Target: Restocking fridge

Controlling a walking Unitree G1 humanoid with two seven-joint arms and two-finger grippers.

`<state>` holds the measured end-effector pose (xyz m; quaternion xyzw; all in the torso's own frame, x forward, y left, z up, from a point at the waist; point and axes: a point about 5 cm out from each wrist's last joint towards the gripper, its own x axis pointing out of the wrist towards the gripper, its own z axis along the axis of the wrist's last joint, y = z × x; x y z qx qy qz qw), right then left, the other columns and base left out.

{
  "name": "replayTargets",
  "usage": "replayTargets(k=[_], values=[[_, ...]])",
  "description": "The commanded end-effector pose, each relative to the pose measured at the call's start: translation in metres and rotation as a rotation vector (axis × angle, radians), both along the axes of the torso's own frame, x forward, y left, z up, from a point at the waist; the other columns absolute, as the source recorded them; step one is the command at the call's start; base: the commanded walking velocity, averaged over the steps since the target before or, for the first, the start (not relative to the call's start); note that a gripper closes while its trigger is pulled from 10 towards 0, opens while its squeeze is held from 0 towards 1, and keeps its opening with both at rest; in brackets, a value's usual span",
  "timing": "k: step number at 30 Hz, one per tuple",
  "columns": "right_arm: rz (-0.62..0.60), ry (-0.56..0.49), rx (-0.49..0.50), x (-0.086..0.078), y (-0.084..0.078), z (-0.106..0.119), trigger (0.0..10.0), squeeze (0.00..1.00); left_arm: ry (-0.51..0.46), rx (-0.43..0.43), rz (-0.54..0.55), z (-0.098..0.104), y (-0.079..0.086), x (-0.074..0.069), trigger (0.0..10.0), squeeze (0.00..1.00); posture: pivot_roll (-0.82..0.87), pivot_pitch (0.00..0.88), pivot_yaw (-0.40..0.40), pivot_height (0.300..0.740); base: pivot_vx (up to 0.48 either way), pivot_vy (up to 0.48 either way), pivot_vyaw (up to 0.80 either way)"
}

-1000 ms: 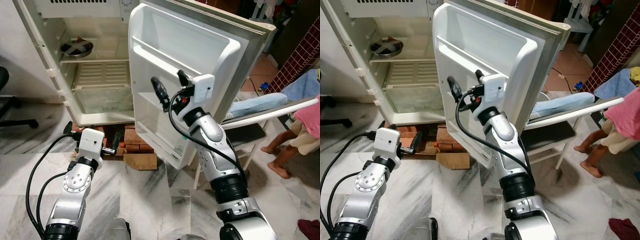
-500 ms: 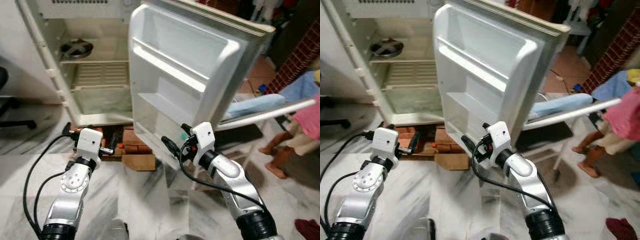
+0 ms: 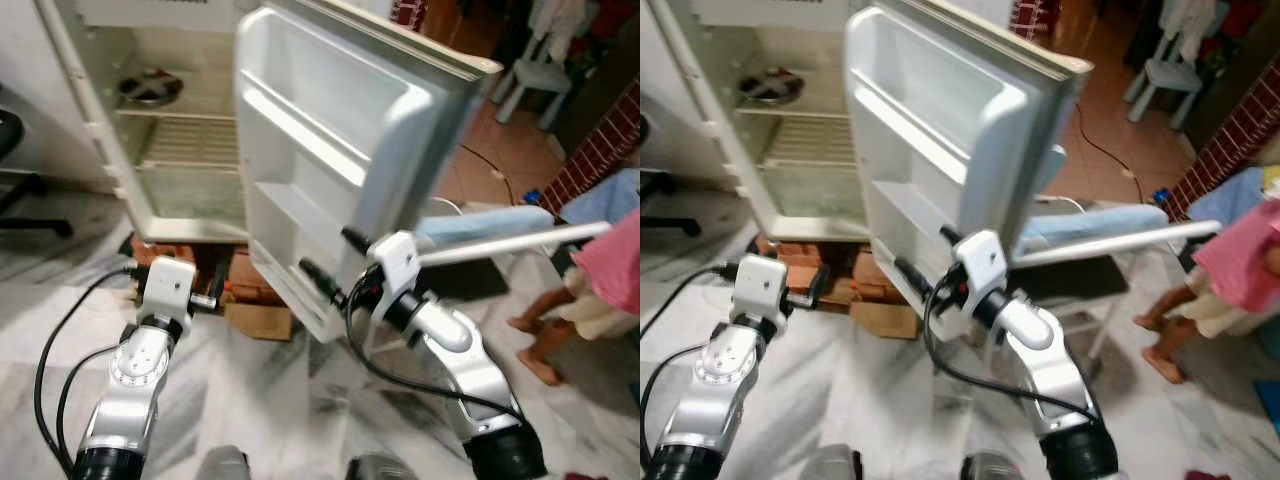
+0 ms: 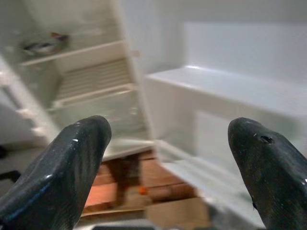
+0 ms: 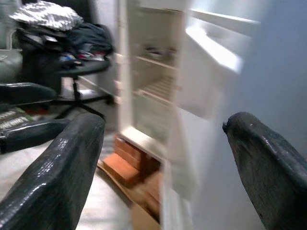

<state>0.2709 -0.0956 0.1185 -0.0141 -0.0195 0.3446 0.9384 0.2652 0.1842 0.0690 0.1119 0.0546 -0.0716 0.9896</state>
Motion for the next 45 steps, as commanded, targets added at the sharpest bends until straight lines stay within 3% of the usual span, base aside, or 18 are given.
replayTargets(k=[1,3,12,17,27,35,39,45], values=[[-0.044,-0.031,0.003,0.003,-0.007,0.004,10.0,0.0,-0.004,0.006,-0.013,0.001,-0.002,0.0,10.0,0.0,0.0,0.039,-0.048,0.74,0.0,0.0,0.0],[-0.15,-0.093,0.015,0.012,-0.014,0.014,10.0,0.0,0.001,-0.006,0.003,0.0,-0.001,0.001,10.0,0.0,0.0,0.039,-0.046,0.74,0.0,0.0,0.8],[-0.205,-0.131,0.039,0.018,-0.016,0.021,10.0,0.0,0.014,0.0,0.032,-0.001,0.002,0.0,10.0,0.0,0.0,0.039,-0.046,0.74,0.0,0.0,0.79],[-0.258,-0.163,0.026,0.031,-0.014,0.026,10.0,0.0,0.105,-0.088,0.197,-0.012,0.023,-0.004,10.0,0.0,0.02,0.041,-0.049,0.74,0.0,0.0,0.68],[-0.4,-0.185,0.034,0.045,-0.02,0.031,10.0,0.0,0.107,-0.078,0.193,-0.011,0.023,-0.008,10.0,0.0,0.04,0.042,-0.059,0.74,0.0,0.0,0.22],[-0.66,-0.185,0.022,0.041,-0.064,0.022,10.0,0.0,0.136,-0.079,0.186,-0.014,0.023,-0.01,10.0,0.0,0.03,0.045,-0.055,0.74,0.0,0.0,0.0],[-0.705,-0.157,0.048,0.047,-0.07,0.021,10.0,0.0,0.142,-0.078,0.181,-0.014,0.022,-0.009,10.0,0.0,0.03,0.048,-0.054,0.74,0.0,0.0,0.0],[-0.718,-0.168,0.11,0.073,-0.07,0.038,10.0,0.0,0.15,-0.071,0.178,-0.014,0.021,-0.01,10.0,0.0,0.05,0.059,-0.061,0.74,0.0,0.0,0.0]])
